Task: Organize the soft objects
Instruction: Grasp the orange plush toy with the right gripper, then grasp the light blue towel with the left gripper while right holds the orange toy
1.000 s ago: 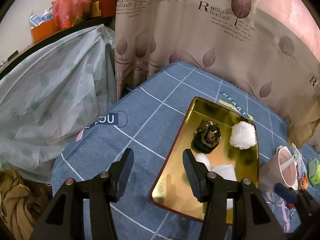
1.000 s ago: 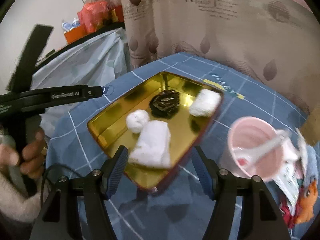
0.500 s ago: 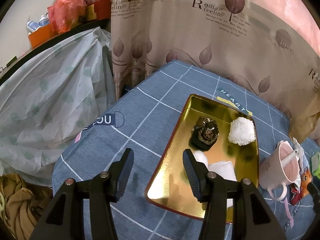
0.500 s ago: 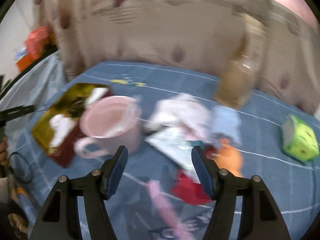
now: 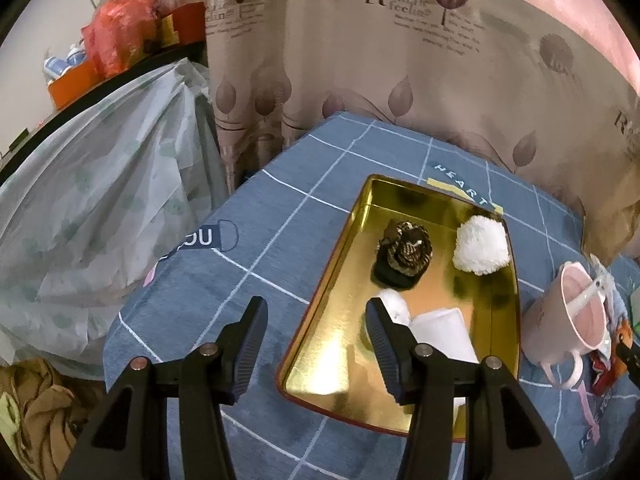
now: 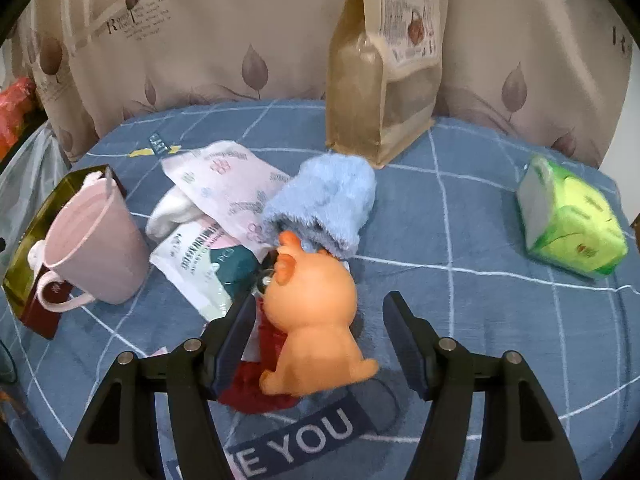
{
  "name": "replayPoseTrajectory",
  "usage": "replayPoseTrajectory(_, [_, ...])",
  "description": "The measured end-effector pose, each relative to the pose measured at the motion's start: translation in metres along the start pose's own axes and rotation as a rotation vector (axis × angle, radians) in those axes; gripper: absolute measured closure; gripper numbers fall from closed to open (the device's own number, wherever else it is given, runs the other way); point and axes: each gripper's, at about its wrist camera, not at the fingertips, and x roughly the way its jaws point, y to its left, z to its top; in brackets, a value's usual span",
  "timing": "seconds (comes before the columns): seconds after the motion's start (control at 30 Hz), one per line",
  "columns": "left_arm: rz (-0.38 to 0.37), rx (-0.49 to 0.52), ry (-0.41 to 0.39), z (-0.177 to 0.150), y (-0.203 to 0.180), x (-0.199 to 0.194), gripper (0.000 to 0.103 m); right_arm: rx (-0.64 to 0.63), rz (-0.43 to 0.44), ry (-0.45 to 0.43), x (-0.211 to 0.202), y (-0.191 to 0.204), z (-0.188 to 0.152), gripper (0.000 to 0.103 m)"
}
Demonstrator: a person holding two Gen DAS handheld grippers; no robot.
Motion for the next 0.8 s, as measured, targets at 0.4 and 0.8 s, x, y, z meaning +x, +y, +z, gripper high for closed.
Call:
replayPoseTrajectory(0.4, [-0.003, 0.098, 0.007, -0.008, -0.031, 0.001, 0.051, -0.032, 0.052, -0.021, 0.010, 0.000, -0.007, 0.058])
replayPoseTrajectory(0.8, [-0.134, 0.236, -0.019, -0.023, -0.094, -0.031, 0.051, 0.051, -0.033, -0.059, -0.018, -0.051, -0.022, 0.058])
